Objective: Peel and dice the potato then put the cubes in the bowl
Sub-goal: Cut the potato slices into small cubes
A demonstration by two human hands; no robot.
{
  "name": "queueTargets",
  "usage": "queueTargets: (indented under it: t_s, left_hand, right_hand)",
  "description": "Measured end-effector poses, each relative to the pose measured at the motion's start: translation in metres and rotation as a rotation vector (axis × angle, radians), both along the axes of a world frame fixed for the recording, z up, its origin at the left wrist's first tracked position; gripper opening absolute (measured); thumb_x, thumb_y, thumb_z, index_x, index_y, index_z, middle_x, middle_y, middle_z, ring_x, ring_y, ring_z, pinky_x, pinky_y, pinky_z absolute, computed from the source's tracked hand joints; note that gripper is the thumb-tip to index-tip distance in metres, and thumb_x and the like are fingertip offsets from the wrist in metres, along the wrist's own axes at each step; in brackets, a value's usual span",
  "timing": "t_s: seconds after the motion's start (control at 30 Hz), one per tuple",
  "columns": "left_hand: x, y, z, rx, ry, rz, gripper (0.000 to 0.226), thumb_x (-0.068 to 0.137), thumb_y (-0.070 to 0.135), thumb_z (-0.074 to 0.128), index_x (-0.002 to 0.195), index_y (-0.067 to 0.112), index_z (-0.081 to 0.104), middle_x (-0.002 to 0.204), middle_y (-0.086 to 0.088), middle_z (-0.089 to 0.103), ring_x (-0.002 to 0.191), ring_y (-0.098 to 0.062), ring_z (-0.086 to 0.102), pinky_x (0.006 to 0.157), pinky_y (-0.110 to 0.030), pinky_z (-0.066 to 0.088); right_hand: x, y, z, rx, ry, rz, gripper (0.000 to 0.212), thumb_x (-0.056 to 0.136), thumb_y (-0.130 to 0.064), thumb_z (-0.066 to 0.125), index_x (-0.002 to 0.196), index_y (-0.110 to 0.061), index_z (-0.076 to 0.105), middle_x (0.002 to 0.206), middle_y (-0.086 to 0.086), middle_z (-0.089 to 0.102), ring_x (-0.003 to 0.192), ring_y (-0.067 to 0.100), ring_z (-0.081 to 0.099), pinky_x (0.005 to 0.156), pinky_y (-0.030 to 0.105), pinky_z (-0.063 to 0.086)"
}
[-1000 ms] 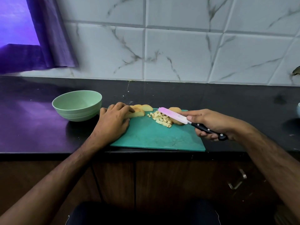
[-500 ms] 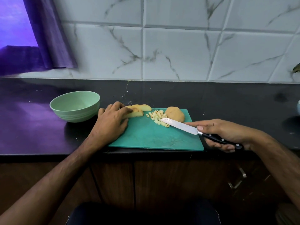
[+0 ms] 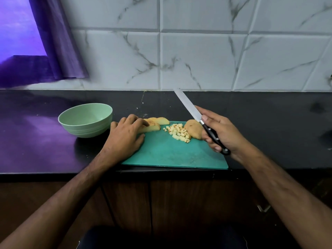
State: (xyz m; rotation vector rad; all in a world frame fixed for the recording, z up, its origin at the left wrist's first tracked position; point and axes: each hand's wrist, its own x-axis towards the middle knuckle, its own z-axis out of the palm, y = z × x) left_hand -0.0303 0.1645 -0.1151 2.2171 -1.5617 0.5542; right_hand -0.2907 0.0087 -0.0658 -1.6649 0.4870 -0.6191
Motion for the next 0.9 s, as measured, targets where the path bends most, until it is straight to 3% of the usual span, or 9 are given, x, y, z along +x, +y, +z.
queueTargets:
  t_s: [0.13,0.3,0.5,0.9]
  left_hand:
    - [0.003,-0.002,-0.002,-0.010,0.061,-0.028,0.035,0.093,0.034,0.063,0.127,0.030,0.057,0.121,0.006,0.049,0.112,-0.019,0.048,0.083,-0.037,0.027]
    - [0.006,-0.003,-0.002,-0.008,0.090,-0.035,0.033,0.093,0.034,0.061,0.125,0.030,0.056,0.122,0.008,0.047,0.112,-0.016,0.045,0.083,-0.036,0.025]
    - [0.004,-0.003,-0.002,-0.034,0.089,-0.043,0.019,0.091,0.035,0.065,0.105,0.033,0.051,0.112,0.011,0.045,0.103,-0.016,0.046,0.081,-0.036,0.024]
    - [0.003,-0.001,-0.004,-0.080,0.013,0.006,0.021,0.090,0.030,0.065,0.111,0.026,0.062,0.110,0.006,0.056,0.103,-0.020,0.057,0.085,-0.041,0.031]
  right_hand:
    - [0.028,0.011,-0.006,0.017,-0.096,0.017,0.040,0.109,-0.025,0.046,0.146,-0.040,0.052,0.057,0.007,0.047,0.035,0.014,0.033,0.032,0.020,0.031]
    - [0.039,0.019,-0.019,0.026,-0.081,0.040,0.040,0.109,-0.026,0.046,0.145,-0.043,0.052,0.056,0.007,0.048,0.037,0.016,0.034,0.032,0.022,0.032]
    - [0.038,0.019,-0.023,0.046,-0.100,0.037,0.041,0.109,-0.023,0.045,0.145,-0.041,0.052,0.056,0.008,0.048,0.036,0.014,0.035,0.032,0.020,0.033]
    - [0.039,0.022,-0.023,0.021,-0.082,0.039,0.040,0.109,-0.023,0.045,0.145,-0.039,0.053,0.055,0.010,0.049,0.034,0.015,0.034,0.032,0.021,0.033]
